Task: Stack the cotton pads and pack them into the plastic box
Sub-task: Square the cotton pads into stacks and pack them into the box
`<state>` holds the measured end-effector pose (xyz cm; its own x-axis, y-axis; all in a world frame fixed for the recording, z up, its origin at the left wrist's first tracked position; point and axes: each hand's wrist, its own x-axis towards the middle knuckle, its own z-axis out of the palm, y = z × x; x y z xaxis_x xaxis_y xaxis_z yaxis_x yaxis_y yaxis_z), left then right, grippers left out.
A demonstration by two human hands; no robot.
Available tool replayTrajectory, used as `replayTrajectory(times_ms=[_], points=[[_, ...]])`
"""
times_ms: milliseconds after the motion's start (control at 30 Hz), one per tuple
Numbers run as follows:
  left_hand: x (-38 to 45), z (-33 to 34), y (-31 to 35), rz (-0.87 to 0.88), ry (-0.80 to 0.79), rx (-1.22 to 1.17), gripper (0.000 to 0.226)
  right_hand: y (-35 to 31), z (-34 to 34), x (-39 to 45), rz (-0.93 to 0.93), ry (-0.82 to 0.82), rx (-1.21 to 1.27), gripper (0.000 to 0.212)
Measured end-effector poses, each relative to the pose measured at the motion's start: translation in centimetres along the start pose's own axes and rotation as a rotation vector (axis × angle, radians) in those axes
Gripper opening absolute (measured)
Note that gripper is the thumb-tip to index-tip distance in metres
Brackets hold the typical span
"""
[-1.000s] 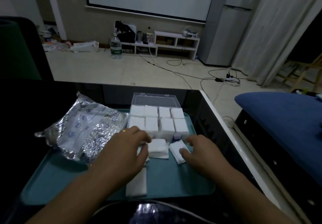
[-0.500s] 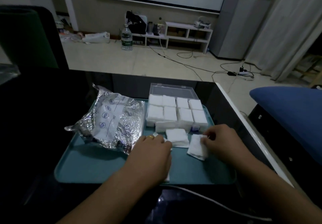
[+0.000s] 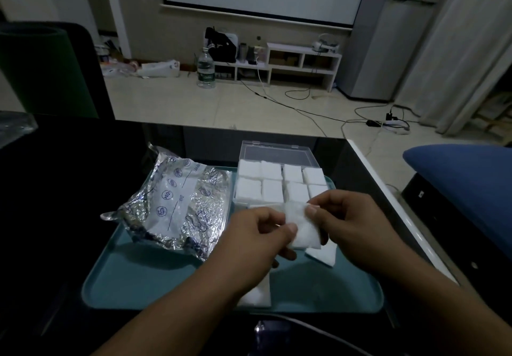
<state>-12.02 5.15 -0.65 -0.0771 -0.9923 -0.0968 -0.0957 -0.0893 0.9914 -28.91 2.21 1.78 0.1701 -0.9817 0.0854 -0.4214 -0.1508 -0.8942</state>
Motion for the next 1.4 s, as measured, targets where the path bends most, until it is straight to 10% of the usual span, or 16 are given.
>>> replayTrajectory(times_ms=[1400], points=[[1.1,-1.6,-0.4,-0.136,0.049,-0.120,0.029,0.1,1.9,0.6,0.027,-0.088,0.156,0.011]])
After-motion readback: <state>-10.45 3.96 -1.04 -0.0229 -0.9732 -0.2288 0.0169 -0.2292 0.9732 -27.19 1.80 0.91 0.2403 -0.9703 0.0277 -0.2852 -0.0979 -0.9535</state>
